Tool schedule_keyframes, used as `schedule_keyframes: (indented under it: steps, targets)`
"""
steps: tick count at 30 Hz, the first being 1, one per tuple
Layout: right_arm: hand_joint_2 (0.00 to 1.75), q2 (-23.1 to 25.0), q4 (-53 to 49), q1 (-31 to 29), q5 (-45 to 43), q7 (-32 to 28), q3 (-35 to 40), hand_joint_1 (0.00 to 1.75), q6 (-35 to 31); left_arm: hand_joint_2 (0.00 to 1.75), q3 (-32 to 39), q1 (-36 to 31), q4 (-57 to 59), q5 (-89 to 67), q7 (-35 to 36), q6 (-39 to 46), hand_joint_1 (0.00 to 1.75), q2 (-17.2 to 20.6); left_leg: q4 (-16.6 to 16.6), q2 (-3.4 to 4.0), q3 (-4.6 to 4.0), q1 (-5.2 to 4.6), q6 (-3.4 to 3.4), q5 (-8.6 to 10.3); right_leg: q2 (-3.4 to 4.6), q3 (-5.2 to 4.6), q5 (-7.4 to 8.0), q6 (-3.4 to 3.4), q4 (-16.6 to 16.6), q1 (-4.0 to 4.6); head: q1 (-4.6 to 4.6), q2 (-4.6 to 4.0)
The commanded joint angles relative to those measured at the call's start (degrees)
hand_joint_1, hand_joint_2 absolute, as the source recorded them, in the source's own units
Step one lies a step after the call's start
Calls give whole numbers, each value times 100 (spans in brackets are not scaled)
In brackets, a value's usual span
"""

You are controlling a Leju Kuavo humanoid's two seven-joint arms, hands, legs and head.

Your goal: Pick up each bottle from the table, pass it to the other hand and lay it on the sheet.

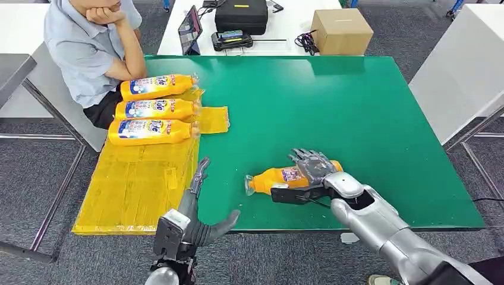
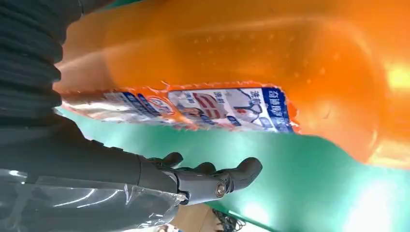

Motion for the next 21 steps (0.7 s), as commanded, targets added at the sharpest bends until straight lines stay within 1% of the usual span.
schedule_keyframes:
  steps: [1,5,7,9,10,11,12,14,15,18,19,20,21]
  targets:
    - [175,-138,-144,-162,-98,-74,190,0,55,175,49,-62,69,-40,-1,6,0,155,4,16,25,5,-13,-15,11,21,-11,-16,4,7,0,0]
    - [175,-258,-199,-22,-180,-119,184,0,85,175,21,-41,78,-62,1,-10,0,170,-3,1,15,3,-8,-5,-2,15,-5,-10,-4,4,0,0]
    - [175,-258,-199,-22,-180,-119,184,0,85,175,21,-41,78,-62,1,-10,0,170,0,4,24,5,-10,-11,0,24,-9,-14,-2,6,0,0]
    - [175,-258,-199,-22,-180,-119,184,0,85,175,21,-41,78,-62,1,-10,0,170,-4,4,9,0,-6,-2,2,7,-2,-7,-2,0,0,0]
    - [175,-264,-225,-17,-180,-121,183,0,81,175,16,-31,68,-67,2,-13,0,173,1,9,22,4,-11,-11,5,20,-9,-14,1,5,0,0]
    - [175,-288,-259,6,-184,-123,182,0,76,175,14,-28,61,-73,6,-17,0,177,-2,6,12,1,-7,-5,4,10,-4,-9,-1,2,0,0]
    - [175,-347,-333,35,-200,-136,198,0,90,175,16,-13,53,-86,15,-22,0,182,1,12,24,6,-12,-12,8,22,-8,-15,-1,7,0,0]
    - [175,-390,-362,48,-198,-136,205,0,86,175,19,-2,51,-89,18,-23,0,184,-3,4,12,1,-7,-4,1,10,-4,-8,-2,1,0,0]
    - [175,-529,-543,91,-196,-131,231,0,108,175,12,31,19,-95,39,-47,0,196,0,9,24,5,-12,-11,5,22,-9,-15,-1,7,0,0]
    - [175,-714,-773,134,-174,-112,225,0,107,175,6,99,-36,-85,64,-70,0,218,-1,2,15,1,-8,-7,-1,13,-7,-10,1,2,0,0]
    - [175,-756,-848,160,-178,-93,213,0,114,175,3,108,-41,-77,75,-72,0,219,5,9,29,6,-13,-17,4,26,-15,-16,3,7,-2,0]
    - [175,-794,-905,180,-178,-82,206,0,119,175,-4,119,-42,-69,84,-76,0,222,0,5,15,1,-8,-8,1,14,-7,-10,-1,2,0,0]
    - [175,-794,-905,180,-178,-82,206,0,119,175,-4,119,-42,-69,84,-76,0,222,2,7,22,3,-10,-13,3,21,-11,-13,0,4,0,0]
